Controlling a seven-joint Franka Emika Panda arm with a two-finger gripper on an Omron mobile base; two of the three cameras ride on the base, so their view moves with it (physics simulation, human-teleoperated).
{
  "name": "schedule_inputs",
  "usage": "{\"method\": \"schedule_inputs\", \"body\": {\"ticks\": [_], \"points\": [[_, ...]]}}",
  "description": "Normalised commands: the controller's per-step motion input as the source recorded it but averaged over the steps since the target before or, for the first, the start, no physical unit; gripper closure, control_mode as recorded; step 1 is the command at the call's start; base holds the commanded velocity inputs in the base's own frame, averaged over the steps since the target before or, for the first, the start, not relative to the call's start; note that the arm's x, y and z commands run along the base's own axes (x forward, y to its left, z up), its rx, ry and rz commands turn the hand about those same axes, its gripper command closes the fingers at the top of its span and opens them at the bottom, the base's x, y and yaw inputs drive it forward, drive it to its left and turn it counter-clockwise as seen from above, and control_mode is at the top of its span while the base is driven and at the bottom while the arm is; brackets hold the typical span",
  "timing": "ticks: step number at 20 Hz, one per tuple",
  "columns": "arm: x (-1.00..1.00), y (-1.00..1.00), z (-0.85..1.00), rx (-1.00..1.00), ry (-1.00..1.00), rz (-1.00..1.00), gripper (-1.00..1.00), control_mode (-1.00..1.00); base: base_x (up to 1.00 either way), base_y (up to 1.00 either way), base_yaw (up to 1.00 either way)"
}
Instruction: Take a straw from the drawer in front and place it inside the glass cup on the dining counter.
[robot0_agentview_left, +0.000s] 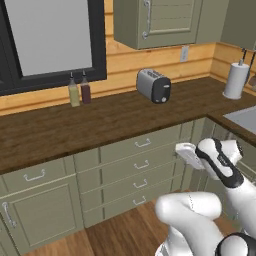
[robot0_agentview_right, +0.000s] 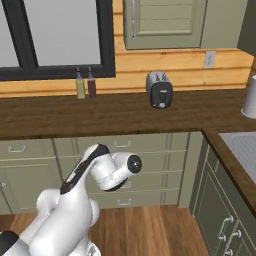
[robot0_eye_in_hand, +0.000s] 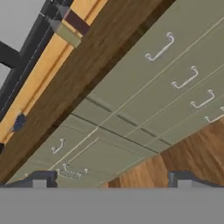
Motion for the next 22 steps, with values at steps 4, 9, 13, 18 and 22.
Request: {"method": "schedule_inputs", "body": {"ticks": [4,9,13,18,22], "points": [[0.77,-0.51,-0.46,0.38,0.00,-0.01,-1.00,-1.00,0.00,0.00,0.00],[1.00,-0.14,-0.39,0.26,0.01,-0.01,-1.00,-1.00,0.00,0.00,0.00],[1.00,-0.34,-0.17,0.23,0.04,0.00,-1.00,-1.00,0.00,0.00,0.00],[0.88,-0.14,-0.38,0.13,0.00,0.00,-1.00,-1.00,0.00,0.00,0.00],[0.71,-0.25,-0.49,0.12,0.00,0.00,-1.00,-1.00,0.00,0.00,0.00]]}}
